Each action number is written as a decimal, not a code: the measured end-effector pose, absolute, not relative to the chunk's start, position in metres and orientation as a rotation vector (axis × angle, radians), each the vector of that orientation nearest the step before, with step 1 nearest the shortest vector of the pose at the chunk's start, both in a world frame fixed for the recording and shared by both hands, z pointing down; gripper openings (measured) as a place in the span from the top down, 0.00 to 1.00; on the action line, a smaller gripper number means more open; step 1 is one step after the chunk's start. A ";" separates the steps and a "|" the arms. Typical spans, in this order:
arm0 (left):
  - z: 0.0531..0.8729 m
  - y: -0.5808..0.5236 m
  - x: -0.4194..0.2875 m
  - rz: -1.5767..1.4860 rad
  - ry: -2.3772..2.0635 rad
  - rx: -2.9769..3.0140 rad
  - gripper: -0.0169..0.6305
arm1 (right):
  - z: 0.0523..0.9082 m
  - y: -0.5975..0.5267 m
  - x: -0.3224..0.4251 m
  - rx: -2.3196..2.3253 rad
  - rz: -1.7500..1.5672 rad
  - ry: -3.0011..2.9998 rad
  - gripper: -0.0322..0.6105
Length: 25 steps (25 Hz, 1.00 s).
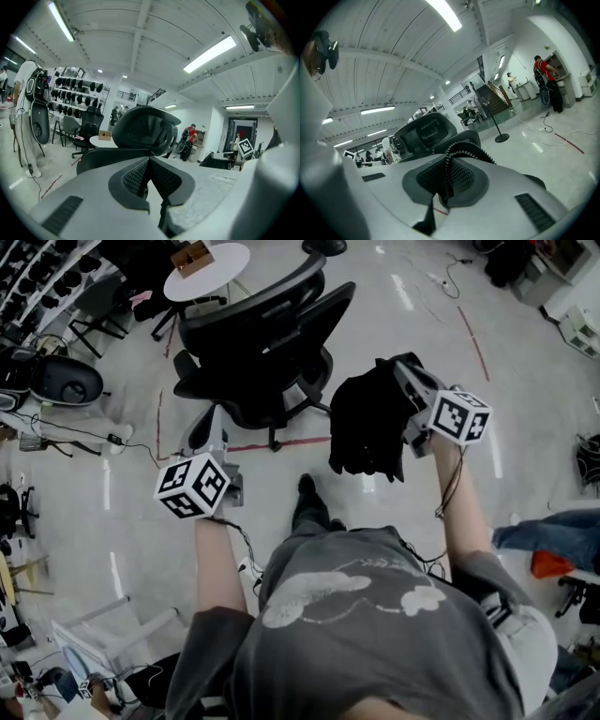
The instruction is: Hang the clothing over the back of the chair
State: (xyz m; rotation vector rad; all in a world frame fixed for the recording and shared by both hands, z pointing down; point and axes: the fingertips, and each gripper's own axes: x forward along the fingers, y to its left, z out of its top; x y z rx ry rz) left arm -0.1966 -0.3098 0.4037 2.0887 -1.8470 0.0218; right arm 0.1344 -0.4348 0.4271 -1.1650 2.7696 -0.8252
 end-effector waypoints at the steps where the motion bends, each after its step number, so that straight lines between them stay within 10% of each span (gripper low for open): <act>1: 0.403 -0.316 -0.204 0.023 -1.858 2.082 0.97 | 0.426 -0.444 0.134 -1.160 -0.829 2.753 0.95; 25: 0.377 -0.478 -0.357 0.020 -1.944 2.012 0.97 | 0.327 -0.703 0.059 -1.349 -0.567 2.758 0.95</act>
